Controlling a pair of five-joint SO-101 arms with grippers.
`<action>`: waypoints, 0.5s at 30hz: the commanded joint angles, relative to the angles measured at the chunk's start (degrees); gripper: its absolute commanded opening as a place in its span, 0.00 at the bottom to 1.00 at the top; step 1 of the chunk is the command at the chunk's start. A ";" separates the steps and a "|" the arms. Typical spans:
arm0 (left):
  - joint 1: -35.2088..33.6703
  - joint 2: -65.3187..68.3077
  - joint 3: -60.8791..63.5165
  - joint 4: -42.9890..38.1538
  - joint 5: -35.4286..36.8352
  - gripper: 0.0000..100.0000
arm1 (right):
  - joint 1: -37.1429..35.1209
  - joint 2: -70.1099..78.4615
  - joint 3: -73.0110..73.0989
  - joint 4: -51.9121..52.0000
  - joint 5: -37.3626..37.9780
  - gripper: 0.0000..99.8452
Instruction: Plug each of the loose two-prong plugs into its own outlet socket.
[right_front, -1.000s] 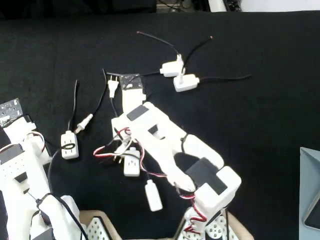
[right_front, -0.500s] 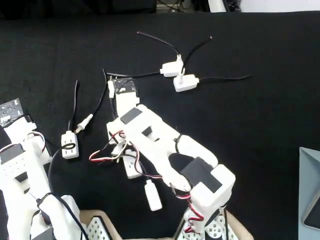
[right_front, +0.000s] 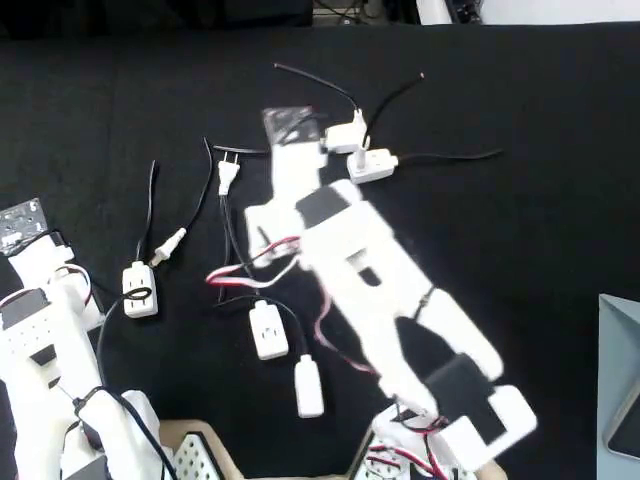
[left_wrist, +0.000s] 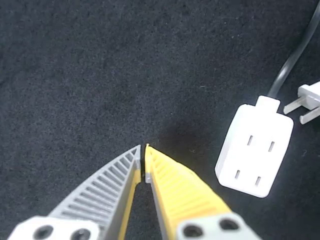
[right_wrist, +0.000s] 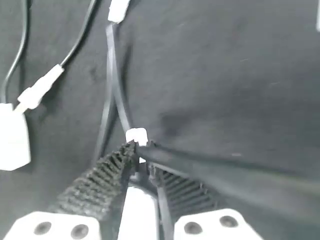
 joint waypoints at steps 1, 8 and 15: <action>-0.40 -1.23 -0.22 -0.97 -0.44 0.03 | 8.26 -3.74 -2.68 2.11 7.56 0.01; -0.40 -1.23 -0.31 -0.97 -0.44 0.03 | 14.15 -2.77 -2.59 2.11 19.52 0.01; -0.40 -1.23 -0.22 -0.97 -0.44 0.03 | 11.96 10.33 -7.43 1.76 21.63 0.01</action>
